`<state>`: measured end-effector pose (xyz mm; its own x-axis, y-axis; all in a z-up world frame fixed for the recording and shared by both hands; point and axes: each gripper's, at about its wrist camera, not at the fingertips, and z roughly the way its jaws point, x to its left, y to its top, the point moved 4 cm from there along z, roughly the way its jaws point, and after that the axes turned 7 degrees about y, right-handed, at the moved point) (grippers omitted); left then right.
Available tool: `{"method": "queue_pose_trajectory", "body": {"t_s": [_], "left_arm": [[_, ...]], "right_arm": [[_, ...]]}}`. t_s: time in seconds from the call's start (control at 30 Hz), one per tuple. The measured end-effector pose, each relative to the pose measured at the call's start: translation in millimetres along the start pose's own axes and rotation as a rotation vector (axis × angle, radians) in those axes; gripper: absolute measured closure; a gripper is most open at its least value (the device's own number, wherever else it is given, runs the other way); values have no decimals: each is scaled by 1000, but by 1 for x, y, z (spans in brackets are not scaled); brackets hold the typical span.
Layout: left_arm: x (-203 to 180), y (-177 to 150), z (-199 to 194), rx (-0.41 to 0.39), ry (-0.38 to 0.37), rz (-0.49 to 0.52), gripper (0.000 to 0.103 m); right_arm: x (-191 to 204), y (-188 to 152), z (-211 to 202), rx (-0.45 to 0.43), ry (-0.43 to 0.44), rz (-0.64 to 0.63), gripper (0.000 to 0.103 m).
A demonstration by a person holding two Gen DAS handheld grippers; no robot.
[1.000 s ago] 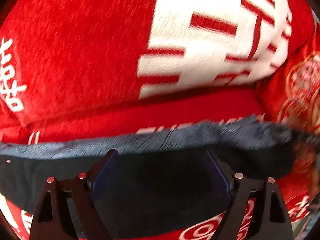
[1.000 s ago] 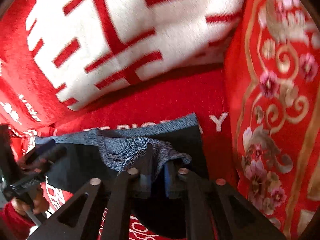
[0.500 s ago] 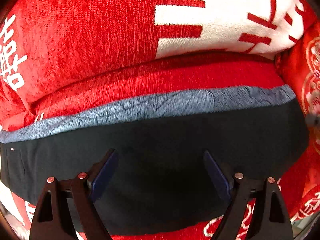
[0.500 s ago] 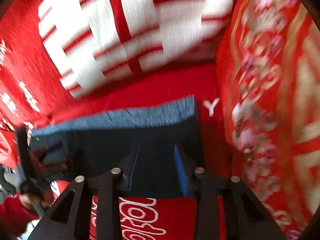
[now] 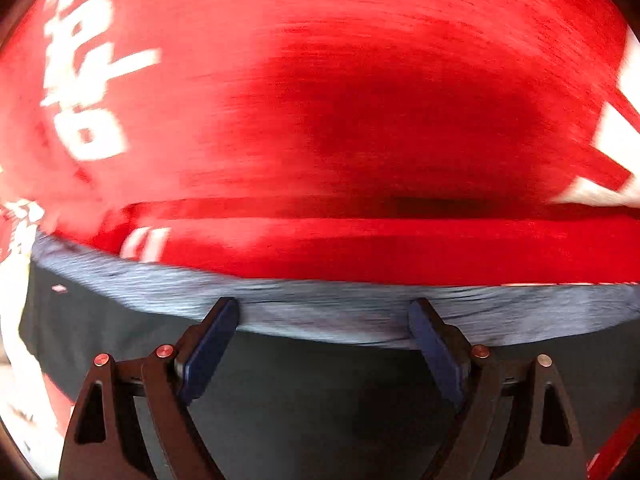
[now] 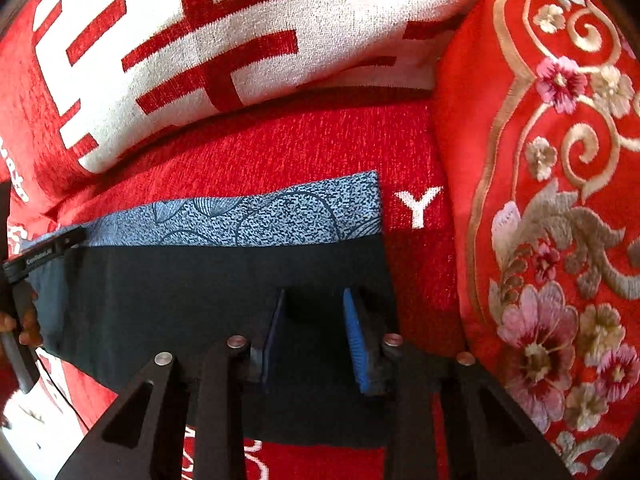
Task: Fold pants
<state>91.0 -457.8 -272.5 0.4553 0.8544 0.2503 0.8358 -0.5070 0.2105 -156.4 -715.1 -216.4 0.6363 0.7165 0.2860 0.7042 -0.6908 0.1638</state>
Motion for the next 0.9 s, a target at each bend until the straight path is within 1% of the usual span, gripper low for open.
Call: {"method": "queue_pose_trajectory", "body": {"t_s": [0.07, 0.13, 0.17, 0.23, 0.33, 0.4, 0.47, 0.53, 0.57, 0.6, 0.67, 0.7, 0.77, 0.83, 0.9], "left_arm": [[30, -4, -2, 2, 36, -20, 14], [59, -12, -4, 7, 69, -39, 14], [78, -19, -3, 17, 85, -55, 15], [108, -33, -1, 35, 98, -89, 14], [145, -58, 2, 69, 96, -147, 15], [152, -65, 6, 82, 88, -161, 15], [168, -75, 10, 85, 89, -151, 15], [183, -79, 15, 74, 82, -137, 14], [184, -76, 16, 65, 72, -129, 14], [197, -68, 18, 57, 61, -122, 15], [208, -52, 22, 40, 48, -102, 15], [209, -45, 23, 30, 44, -92, 15], [223, -35, 26, 5, 35, -73, 14], [236, -32, 32, -1, 11, -53, 15], [242, -37, 43, 11, 0, -12, 15]], "right_arm": [[2, 1, 0, 1, 8, 31, 67], [0, -1, -4, -1, 21, 67, 60], [2, -2, -7, -2, 30, 83, 57], [5, -12, -13, -8, 40, 101, 52], [21, -29, -21, -5, 79, 117, 50], [40, -44, -22, 11, 125, 134, 49], [63, -60, -20, 34, 177, 149, 48], [94, -76, -12, 67, 248, 162, 48], [111, -82, -8, 82, 276, 163, 48], [134, -90, -2, 94, 307, 158, 48], [166, -99, 9, 102, 354, 150, 48], [183, -103, 16, 108, 386, 148, 48], [225, -112, 30, 126, 456, 152, 48], [258, -124, 43, 138, 507, 157, 48], [292, -129, 56, 141, 560, 158, 48]]}}
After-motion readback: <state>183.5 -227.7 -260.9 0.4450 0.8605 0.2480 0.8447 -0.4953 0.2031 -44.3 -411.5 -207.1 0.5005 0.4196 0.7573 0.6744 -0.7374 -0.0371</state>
